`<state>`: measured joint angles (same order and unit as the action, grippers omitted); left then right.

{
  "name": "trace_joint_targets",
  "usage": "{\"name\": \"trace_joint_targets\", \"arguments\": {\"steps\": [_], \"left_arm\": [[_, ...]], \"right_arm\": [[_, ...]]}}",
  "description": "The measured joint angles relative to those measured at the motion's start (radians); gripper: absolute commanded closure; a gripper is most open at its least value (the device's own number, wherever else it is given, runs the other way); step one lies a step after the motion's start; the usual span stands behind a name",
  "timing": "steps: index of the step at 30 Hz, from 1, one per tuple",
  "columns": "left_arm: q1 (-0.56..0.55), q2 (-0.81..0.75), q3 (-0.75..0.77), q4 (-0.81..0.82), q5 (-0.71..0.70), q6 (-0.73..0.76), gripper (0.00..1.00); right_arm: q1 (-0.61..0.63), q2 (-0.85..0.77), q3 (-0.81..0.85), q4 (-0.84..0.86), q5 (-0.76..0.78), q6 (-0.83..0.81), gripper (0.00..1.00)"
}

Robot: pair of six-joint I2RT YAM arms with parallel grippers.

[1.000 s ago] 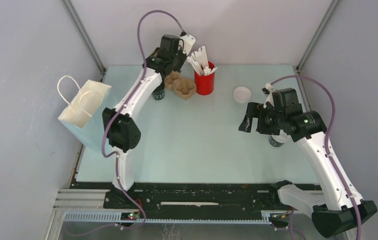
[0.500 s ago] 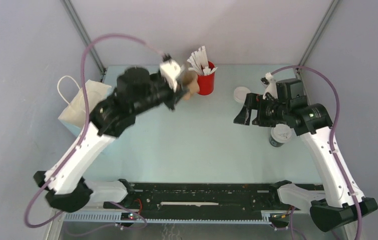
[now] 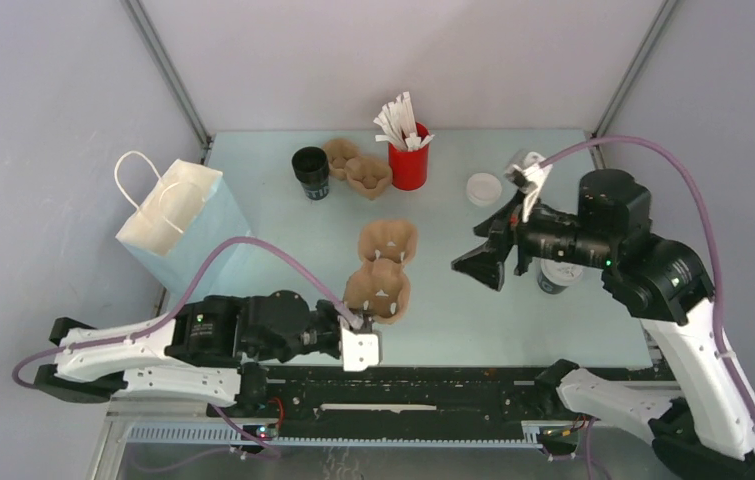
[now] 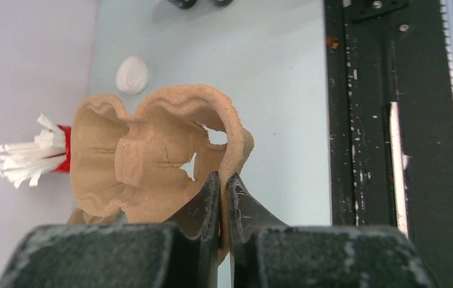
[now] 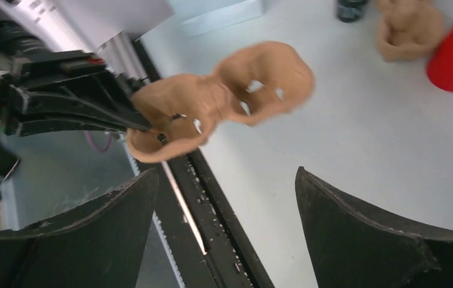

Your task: Pack the takeout coffee

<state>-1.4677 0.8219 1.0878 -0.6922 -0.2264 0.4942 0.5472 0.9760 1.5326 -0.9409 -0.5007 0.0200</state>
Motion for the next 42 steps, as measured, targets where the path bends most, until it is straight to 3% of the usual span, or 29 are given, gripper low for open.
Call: {"name": "trace_joint_targets", "arguments": {"steps": [4, 8, 14, 21, 25, 29, 32, 36, 42], "left_arm": [[-0.076, -0.004, -0.015, -0.005, -0.016, 0.029, 1.0], [-0.089, 0.007, -0.015, -0.017, -0.014, 0.039, 1.0], [-0.09, 0.027, -0.014, -0.04, -0.003, 0.052, 1.0], [-0.092, 0.038, -0.014, -0.063, 0.002, 0.055, 1.0], [-0.096, 0.038, -0.014, -0.073, 0.002, 0.056, 1.0], [-0.099, 0.037, -0.014, -0.08, 0.008, 0.056, 1.0], [-0.101, 0.037, -0.014, -0.086, 0.025, 0.056, 1.0], [-0.104, 0.033, -0.014, -0.106, 0.052, 0.061, 1.0], [-0.109, 0.031, -0.013, -0.161, 0.09, 0.084, 1.0]], "right_arm": [[0.224, 0.097, 0.063, 0.005, 0.075, -0.023, 0.02], [0.375, 0.235, 0.108, -0.019, 0.16, -0.038, 0.06], [0.439, 0.435, 0.208, -0.16, 0.257, -0.04, 0.08], [0.461, 0.475, 0.24, -0.225, 0.278, -0.061, 0.13], [0.406, 0.478, 0.244, -0.23, 0.27, -0.006, 0.13], [0.251, 0.477, 0.245, -0.22, 0.22, 0.096, 0.14], [0.189, 0.481, 0.257, -0.218, 0.196, 0.093, 0.23], [0.122, 0.517, 0.278, -0.214, 0.048, 0.057, 0.39], [-0.012, 0.688, 0.29, -0.204, -0.223, 0.006, 0.35]]}}
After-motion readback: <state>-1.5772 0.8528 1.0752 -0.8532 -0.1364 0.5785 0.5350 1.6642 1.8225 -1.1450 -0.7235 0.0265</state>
